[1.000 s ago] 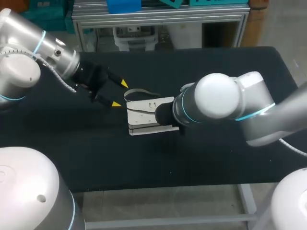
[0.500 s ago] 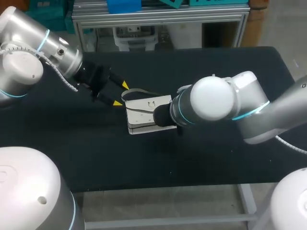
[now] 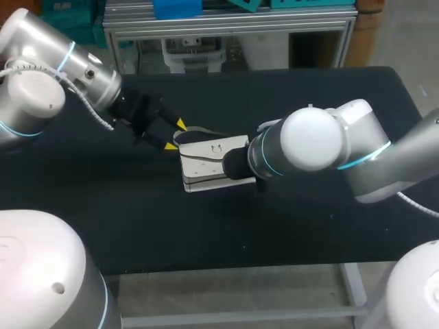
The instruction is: Pick up the bag, open it, inspect its contents, close it, and place it on the opposite side
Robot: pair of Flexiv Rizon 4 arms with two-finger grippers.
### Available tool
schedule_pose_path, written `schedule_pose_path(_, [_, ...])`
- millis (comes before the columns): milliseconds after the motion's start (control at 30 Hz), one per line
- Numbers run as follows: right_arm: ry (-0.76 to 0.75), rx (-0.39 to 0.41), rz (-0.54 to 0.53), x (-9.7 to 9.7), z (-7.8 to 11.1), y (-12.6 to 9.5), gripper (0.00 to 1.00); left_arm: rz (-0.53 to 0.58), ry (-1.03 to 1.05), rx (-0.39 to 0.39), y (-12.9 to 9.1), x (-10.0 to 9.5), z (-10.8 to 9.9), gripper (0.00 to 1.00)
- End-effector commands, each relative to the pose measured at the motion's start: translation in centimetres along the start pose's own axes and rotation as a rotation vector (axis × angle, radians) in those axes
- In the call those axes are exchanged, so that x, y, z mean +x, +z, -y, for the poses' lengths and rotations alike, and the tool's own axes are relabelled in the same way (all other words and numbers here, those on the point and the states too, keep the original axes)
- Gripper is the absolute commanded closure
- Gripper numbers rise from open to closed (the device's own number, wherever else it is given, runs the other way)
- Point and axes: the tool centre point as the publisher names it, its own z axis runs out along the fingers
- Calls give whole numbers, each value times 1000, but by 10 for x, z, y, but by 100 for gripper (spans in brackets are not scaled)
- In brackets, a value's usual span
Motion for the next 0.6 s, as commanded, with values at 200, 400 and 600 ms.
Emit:
schedule_pose_path(200, [56,113,34,11,-14,-1,100,83,135,15,9,13,11,47])
schedule_pose_path(400, [85,152,42,13,-24,-2,100,131,241,-9,21,20,17,53])
schedule_pose_path(600, [99,151,46,12,-29,-2,100,107,289,-24,31,24,18,52])
